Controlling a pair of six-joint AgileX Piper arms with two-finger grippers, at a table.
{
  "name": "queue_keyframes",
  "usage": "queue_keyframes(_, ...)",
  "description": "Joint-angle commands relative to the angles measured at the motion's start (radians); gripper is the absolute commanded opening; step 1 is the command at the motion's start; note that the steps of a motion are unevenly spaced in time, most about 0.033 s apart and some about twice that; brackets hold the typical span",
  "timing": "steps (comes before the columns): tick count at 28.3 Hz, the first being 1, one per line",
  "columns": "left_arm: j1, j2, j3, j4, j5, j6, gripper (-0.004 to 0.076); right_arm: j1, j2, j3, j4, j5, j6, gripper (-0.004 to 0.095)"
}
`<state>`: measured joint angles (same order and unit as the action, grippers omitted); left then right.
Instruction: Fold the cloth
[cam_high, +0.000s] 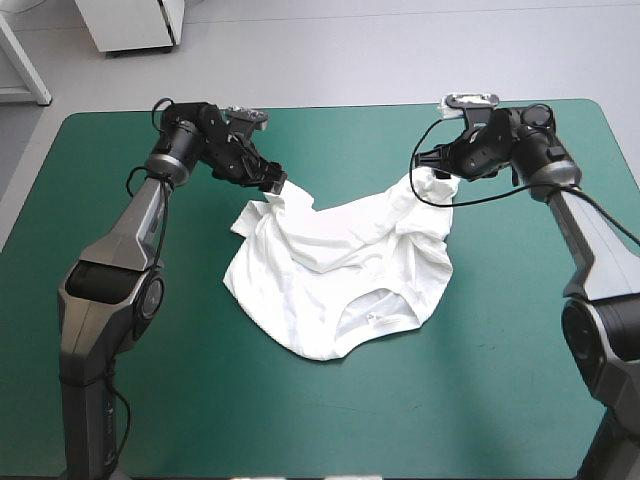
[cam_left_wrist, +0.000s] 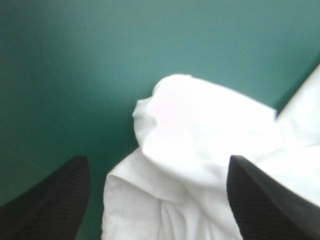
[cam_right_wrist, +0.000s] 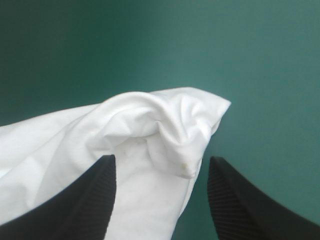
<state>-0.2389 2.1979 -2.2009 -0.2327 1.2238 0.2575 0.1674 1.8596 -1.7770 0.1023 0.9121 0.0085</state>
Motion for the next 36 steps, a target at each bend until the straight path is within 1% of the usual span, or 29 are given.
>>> queue_keyframes(1,-0.001,-0.148,-0.09,-0.012,0.066,0.009,0.0487,-0.005,-0.155,-0.034,-0.01,-0.012,-0.022,0.0507)
queue_keyframes(3,-0.001,-0.196,-0.087,-0.01,0.066,0.009,0.0471,-0.005,-0.201,-0.034,-0.012,0.016,-0.022,0.0507)
queue_keyframes(9,-0.002,-0.342,-0.022,-0.014,0.066,-0.021,0.047,-0.005,-0.331,-0.034,-0.014,0.093,-0.024,0.0507)
queue_keyframes(13,-0.042,-0.465,0.16,0.002,0.066,-0.02,0.046,-0.005,-0.403,-0.034,-0.008,0.152,-0.029,0.0507)
queue_keyframes(16,-0.099,-0.549,0.326,0.065,0.066,-0.013,0.0441,-0.005,-0.441,-0.034,-0.003,0.223,-0.029,0.0507)
queue_keyframes(19,-0.151,-0.614,0.447,0.132,0.066,-0.013,0.044,-0.005,-0.464,-0.034,-0.003,0.282,-0.029,0.0507)
queue_keyframes(21,-0.171,-0.639,0.505,0.141,0.065,-0.013,0.044,-0.005,-0.471,-0.034,-0.001,0.303,-0.029,0.0507)
queue_keyframes(23,-0.171,-0.639,0.543,0.148,0.065,-0.039,0.044,-0.005,-0.473,-0.034,-0.001,0.305,-0.029,0.0507)
queue_keyframes(25,-0.171,-0.618,0.573,0.215,0.065,-0.086,0.044,-0.005,-0.473,-0.034,0.001,0.305,-0.025,0.0507)
queue_keyframes(28,-0.171,-0.572,0.592,0.246,0.062,-0.088,0.044,-0.005,-0.473,-0.034,0.008,0.303,-0.025,0.0507)
queue_keyframes(32,-0.171,-0.473,0.593,0.233,0.044,-0.088,0.044,-0.005,-0.473,-0.034,0.013,0.301,-0.025,0.0507)
queue_keyframes(34,-0.171,-0.409,0.593,0.257,0.003,-0.088,0.044,-0.005,-0.473,-0.034,0.029,0.305,-0.025,0.0507)
queue_keyframes(36,-0.161,-0.354,0.593,0.256,0.004,-0.092,0.044,-0.005,-0.473,-0.032,0.035,0.305,-0.025,0.0507)
